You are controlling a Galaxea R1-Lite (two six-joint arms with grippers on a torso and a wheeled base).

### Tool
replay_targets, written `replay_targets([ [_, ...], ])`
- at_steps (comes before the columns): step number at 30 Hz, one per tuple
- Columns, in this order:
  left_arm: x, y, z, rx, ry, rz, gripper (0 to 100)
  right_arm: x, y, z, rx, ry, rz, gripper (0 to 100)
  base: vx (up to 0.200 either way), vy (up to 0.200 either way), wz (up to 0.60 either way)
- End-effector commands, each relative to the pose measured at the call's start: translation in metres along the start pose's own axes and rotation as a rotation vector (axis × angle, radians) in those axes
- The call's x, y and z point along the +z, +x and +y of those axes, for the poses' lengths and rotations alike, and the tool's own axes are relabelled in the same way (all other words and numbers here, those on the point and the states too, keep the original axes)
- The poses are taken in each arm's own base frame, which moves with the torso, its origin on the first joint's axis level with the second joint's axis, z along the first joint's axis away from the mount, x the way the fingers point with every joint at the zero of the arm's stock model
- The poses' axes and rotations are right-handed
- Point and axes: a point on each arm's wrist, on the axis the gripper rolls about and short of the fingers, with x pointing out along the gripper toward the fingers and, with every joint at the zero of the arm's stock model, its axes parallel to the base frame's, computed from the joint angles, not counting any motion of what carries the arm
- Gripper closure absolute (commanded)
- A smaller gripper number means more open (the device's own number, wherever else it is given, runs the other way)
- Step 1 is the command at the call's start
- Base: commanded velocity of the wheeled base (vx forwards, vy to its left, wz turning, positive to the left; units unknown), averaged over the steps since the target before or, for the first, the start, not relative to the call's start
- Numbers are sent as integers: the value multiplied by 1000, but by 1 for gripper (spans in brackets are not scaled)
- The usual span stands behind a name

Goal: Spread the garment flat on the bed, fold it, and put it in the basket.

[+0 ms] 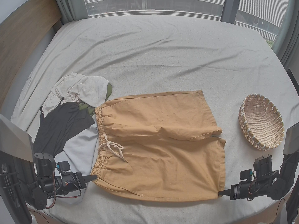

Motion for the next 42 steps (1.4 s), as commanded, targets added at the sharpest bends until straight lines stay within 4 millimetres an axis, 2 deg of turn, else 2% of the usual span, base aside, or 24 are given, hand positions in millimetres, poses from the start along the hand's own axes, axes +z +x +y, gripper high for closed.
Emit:
replay_targets([
  [1, -6, -3, 3, -3, -15, 42, 100, -4, -3, 2, -6, -12, 12, 100, 0, 0, 0],
  [9, -15, -1, 16, 39, 21, 109, 100, -12, -3, 1, -26, -11, 78, 100, 0, 0, 0],
  [20, -15, -3, 13, -10, 13, 136, 100, -17, -2, 2, -40, -8, 127, 100, 0, 0, 0],
  [42, -18, -7, 19, 14, 27, 159, 100, -20, -1, 4, -52, -12, 145, 100, 0, 0, 0],
])
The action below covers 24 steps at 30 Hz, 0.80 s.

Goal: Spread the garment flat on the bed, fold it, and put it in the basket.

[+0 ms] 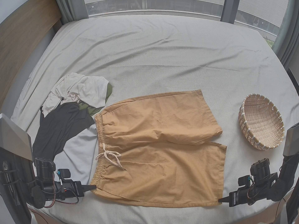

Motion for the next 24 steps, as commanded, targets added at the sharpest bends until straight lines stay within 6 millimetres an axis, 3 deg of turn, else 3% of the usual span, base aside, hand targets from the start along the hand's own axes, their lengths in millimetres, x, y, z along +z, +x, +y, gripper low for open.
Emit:
replay_targets([
  [1, -4, -2, 0, 5, -8, 19, 100, -6, -1, 0, -5, 7, 31, 100, 0, 0, 0],
  [12, 4, -8, -5, -33, 32, -36, 100, -2, -5, 4, 14, -17, -17, 100, 0, 0, 0],
  [24, 28, -26, -28, -130, 54, -218, 100, 28, -30, 21, 116, -51, -337, 100, 0, 0, 0],
])
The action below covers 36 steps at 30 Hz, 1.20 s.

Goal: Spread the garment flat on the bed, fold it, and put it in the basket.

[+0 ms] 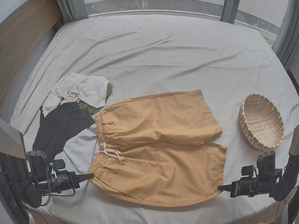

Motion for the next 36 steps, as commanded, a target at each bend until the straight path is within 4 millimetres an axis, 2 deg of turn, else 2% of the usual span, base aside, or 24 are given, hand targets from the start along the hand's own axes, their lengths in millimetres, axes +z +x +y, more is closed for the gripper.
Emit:
replay_targets([
  [1, 6, -9, -13, -30, 19, -50, 100, 9, -12, 9, 41, -1, -102, 100, 0, 0, 0],
  [7, 13, -12, -30, -87, 62, -81, 100, 23, -15, 15, 94, -30, -232, 100, 0, 0, 0],
  [14, 30, -3, -32, -127, 118, -130, 100, 35, -12, 18, 121, -61, -294, 100, 0, 0, 0],
  [16, 30, -3, -32, -140, 119, -123, 100, 33, -11, 17, 111, -51, -276, 100, 0, 0, 0],
  [23, 22, -3, -29, -139, 95, -81, 100, 0, 2, -3, -3, 47, -22, 100, 0, 0, 0],
  [24, 19, -3, -28, -134, 85, -71, 100, -5, 1, -5, -19, 45, 17, 0, 0, 0, 0],
  [29, 10, 0, -20, -107, 70, -27, 100, -22, 1, -10, -97, 29, 167, 0, 0, 0, 0],
  [36, 9, 1, -20, -105, 96, -23, 100, -36, 1, -8, -142, 44, 285, 0, 0, 0, 0],
])
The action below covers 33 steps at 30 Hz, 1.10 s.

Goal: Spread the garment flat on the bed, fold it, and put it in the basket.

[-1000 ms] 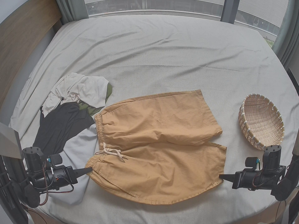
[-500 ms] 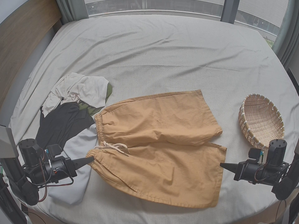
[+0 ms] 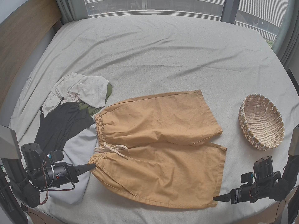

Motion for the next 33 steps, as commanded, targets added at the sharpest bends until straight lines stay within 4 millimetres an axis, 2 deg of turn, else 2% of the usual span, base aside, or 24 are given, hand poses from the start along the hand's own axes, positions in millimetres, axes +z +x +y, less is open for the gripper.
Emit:
replay_targets([
  [1, -4, 1, 2, 6, -10, 17, 100, -10, 3, 2, -8, -7, 71, 0, 0, 0, 0],
  [8, -4, 2, 3, 6, -11, 20, 100, -12, 19, 2, -6, -32, 95, 0, 0, 0, 0],
  [26, -5, 2, 1, 1, -9, 24, 100, -13, 27, 10, -17, -85, 79, 0, 0, 0, 0],
  [27, -5, 2, 1, 1, -9, 24, 100, -13, 27, 10, -17, -85, 79, 100, 0, 0, 0],
  [33, -5, 2, 1, 1, -9, 24, 100, -13, 32, 9, -14, -85, 70, 100, 0, 0, 0],
])
